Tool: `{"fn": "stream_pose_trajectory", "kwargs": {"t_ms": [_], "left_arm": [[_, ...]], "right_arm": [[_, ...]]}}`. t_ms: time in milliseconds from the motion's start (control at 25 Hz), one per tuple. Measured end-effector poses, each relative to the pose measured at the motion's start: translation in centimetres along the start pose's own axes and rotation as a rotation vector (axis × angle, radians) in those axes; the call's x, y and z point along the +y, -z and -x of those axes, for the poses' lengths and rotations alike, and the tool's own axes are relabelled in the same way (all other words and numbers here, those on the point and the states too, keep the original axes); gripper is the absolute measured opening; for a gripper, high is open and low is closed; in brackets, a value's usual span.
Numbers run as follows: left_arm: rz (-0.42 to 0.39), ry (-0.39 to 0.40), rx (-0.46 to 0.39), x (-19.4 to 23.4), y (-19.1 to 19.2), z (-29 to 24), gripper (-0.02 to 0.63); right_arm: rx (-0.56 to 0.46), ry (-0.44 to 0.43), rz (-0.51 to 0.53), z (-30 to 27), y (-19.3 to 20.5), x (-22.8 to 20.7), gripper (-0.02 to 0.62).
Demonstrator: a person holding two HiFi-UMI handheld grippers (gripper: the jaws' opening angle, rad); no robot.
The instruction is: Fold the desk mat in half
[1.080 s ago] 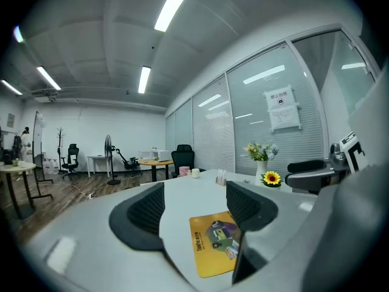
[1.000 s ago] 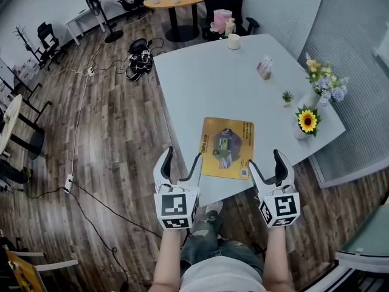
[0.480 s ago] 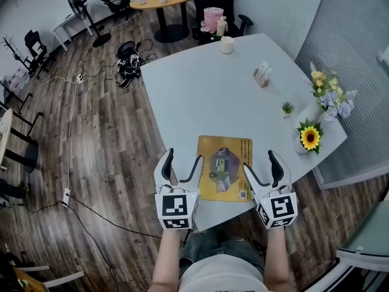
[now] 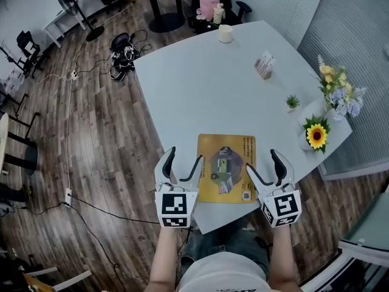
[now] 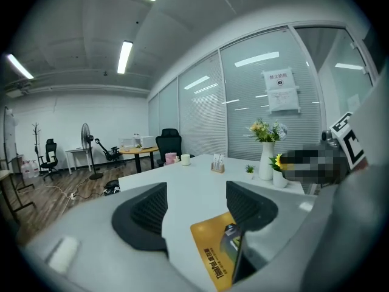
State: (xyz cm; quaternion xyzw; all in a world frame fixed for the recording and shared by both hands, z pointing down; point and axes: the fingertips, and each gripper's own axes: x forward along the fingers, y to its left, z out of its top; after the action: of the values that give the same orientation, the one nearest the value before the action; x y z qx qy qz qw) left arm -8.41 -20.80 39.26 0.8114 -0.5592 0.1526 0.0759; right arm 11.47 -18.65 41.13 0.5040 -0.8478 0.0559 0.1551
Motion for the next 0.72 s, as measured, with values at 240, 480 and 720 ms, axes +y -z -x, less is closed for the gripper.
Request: {"fn": "stream_pose_trajectory", "kwargs": {"t_ms": [240, 480, 720], "left_arm": [[-0.046, 0.091, 0.071, -1.2, 2.3, -1.1, 0.304], [-0.161, 0.198, 0.159, -3.1, 5.9, -1.2, 0.304], [-0.308, 0.344, 0.273, -5.8, 10.7, -0.3, 0.304]], "right_arm": [[0.104, -0.069, 0.061, 0.0, 2.8, 0.8, 0.351], [0.212, -0.192, 0.18, 0.2, 6.2, 2.7, 0.359], [0.324, -0.338, 0.24, 1.0, 10.1, 4.6, 0.351]]}}
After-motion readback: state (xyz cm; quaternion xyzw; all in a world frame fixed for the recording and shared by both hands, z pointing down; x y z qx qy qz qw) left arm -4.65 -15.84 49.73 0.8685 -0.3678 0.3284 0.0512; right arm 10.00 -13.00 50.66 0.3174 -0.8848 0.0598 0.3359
